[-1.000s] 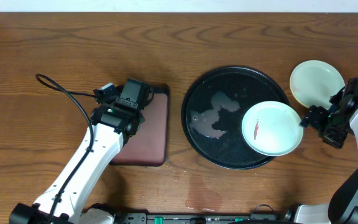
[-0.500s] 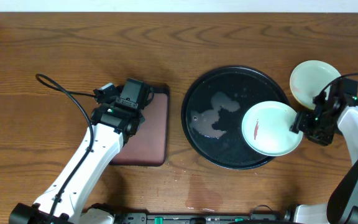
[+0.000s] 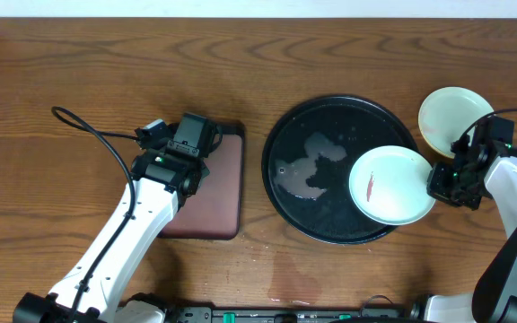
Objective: Clean dirty plates on tray and stack at the side
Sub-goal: 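Move the right gripper to the remaining pale green plate and drag it, then carry the sponge with the left gripper over the last pale green plate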
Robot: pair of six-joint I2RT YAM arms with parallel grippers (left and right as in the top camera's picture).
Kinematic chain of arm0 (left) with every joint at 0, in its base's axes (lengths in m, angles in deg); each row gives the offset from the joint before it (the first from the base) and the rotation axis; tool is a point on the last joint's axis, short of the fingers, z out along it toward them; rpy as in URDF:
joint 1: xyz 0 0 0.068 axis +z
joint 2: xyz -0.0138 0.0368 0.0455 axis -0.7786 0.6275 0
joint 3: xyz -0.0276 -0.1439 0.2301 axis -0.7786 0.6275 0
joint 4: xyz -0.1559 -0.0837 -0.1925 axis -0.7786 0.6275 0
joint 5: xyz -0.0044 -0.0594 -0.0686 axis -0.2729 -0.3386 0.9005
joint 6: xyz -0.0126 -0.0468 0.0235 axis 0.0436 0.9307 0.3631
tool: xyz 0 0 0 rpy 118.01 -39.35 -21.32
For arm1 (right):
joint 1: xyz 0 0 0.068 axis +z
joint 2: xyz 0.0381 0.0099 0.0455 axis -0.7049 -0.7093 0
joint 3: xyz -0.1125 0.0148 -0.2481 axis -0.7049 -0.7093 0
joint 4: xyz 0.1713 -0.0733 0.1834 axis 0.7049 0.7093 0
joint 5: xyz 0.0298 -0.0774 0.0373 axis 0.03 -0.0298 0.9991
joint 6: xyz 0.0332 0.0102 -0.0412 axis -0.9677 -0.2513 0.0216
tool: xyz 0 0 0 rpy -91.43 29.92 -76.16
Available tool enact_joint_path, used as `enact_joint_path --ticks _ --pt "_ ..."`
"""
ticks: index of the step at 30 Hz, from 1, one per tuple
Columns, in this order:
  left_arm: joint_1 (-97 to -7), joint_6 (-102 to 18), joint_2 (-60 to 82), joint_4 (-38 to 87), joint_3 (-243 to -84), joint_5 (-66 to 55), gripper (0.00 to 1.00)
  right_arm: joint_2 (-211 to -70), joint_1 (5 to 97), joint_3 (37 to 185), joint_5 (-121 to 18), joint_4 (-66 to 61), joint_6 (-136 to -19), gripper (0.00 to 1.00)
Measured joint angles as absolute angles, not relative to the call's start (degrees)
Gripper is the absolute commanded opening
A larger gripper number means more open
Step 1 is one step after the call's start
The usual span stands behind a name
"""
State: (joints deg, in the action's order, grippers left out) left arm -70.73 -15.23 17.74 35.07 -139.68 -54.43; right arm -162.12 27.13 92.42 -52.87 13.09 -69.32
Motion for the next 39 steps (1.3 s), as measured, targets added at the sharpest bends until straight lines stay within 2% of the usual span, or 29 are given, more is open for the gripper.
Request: enact_joint_path --ticks 9,18,28,39 --pt "-70.7 -15.3 17.7 34.9 -139.7 -54.4 0.08 -162.1 29.1 92.4 -48.9 11.6 -69.1 0.01" --pt "-70.7 -15.6 17.7 31.3 -139.6 -51.2 0.08 -162.1 42.0 92.4 -42.7 1.3 -70.3 0.01" --pt "-71.1 -27.0 17.7 18.0 -139.3 -31.2 0.08 -165.5 48.3 92.4 -45.3 -7.2 -72.6 0.01" --pt "-80.9 -27.3 21.1 3.6 -139.2 -25.8 0.08 -174.1 48.4 93.0 -38.0 -8.0 -72.6 0.01"
